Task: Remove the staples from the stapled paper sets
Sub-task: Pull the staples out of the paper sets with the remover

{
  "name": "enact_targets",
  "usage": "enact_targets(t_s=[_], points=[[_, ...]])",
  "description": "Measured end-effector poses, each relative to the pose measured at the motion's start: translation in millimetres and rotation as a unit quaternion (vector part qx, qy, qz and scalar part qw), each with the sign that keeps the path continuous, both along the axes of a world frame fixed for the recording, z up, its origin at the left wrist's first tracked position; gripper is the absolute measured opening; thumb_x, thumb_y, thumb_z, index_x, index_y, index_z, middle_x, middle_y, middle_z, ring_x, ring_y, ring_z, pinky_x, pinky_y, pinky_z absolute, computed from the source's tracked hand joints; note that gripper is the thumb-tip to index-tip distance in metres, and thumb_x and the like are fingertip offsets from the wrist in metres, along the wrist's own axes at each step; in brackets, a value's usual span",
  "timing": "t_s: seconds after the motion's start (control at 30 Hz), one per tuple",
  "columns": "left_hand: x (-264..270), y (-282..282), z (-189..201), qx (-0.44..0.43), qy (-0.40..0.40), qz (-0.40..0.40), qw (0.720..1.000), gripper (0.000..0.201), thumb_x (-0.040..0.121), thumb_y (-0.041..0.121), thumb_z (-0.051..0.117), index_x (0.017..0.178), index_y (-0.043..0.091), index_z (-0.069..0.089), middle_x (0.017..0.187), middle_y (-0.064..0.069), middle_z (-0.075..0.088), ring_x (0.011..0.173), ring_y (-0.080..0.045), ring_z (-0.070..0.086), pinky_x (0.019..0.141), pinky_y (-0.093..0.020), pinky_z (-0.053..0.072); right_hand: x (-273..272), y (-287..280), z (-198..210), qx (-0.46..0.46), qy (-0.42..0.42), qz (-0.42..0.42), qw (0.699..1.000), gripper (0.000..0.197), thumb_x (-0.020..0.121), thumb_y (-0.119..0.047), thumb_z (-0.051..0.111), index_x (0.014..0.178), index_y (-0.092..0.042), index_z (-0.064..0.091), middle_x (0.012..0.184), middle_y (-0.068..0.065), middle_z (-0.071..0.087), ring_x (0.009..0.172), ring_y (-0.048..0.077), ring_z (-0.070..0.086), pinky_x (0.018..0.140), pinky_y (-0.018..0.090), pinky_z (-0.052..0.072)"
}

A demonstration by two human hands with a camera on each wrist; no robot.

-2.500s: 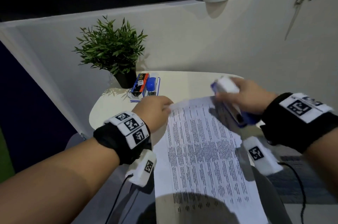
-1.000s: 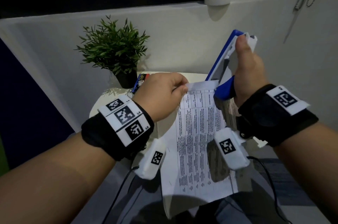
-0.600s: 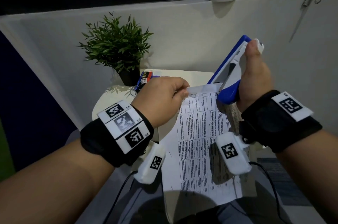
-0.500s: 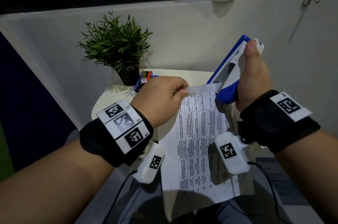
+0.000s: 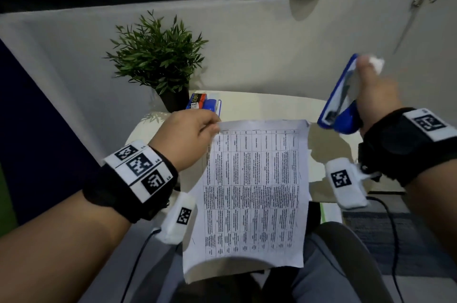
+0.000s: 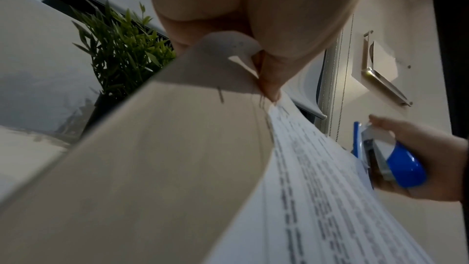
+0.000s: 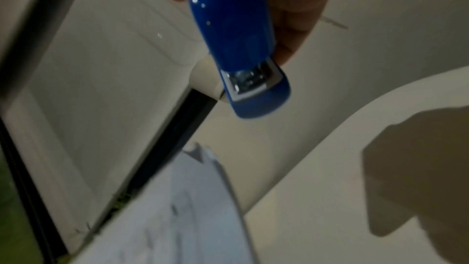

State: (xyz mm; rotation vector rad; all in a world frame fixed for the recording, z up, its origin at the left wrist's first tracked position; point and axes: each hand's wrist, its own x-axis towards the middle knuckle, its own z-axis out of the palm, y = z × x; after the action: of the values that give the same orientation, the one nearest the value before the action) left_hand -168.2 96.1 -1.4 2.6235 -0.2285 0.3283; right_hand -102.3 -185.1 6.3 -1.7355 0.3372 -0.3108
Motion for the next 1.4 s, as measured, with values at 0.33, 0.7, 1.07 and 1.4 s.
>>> enact_targets(t_s=[0.33,0.7,1.07,1.4], points=[[-1.1,-4.7,4.4,0.005,-0.005,-0.003,1.000,0.017,0.094,0.022,0.052,0.101,0.019,0.067,0.090,0.006,0.063,0.084,-0.008,0.053,0.069,-0.019,0.032,5.9,20.6,-36.5,-0.387,0.260,0.207,0.860,0.041,0.103,-0.032,0.031,0.105,-0.002,0.058,0.125,0.023,0.055,0.114,0.032,0.051,0.094,0.033,0.035],[-1.7,-7.0,0.6,0.039,-0.047,-0.024,0.998,0.018,0.093,0.024,0.053,0.104,0.017,0.066,0.094,0.006,0.063,0.084,-0.007,0.049,0.070,-0.019,0.032,-25.9,47.1,31.6,-0.445,-0.013,0.245,0.861,0.038,0.090,-0.042,0.057,0.118,-0.018,0.065,0.121,0.001,0.063,0.111,0.021,0.056,0.089,0.027,0.039],[-12.2,-22.6,6.9,0.186,-0.127,-0.063,0.972,0.024,0.083,0.029,0.057,0.105,0.026,0.066,0.098,0.007,0.068,0.092,-0.020,0.063,0.081,-0.034,0.044,-51.4,73.9,-16.8,-0.525,-0.143,0.288,0.788,0.022,0.088,-0.034,0.056,0.089,-0.019,0.072,0.086,0.003,0.068,0.083,0.026,0.061,0.067,0.030,0.043],[-15.7,-24.8,-24.1,0.134,-0.224,-0.189,0.947,0.013,0.069,0.005,0.054,0.063,0.012,0.064,0.063,-0.001,0.061,0.057,-0.026,0.057,0.045,-0.034,0.046,-66.4,61.9,-55.9,-0.533,-0.430,0.169,0.709,0.013,0.072,-0.009,0.068,0.062,-0.013,0.060,0.063,0.001,0.059,0.056,0.026,0.054,0.060,0.033,0.028]])
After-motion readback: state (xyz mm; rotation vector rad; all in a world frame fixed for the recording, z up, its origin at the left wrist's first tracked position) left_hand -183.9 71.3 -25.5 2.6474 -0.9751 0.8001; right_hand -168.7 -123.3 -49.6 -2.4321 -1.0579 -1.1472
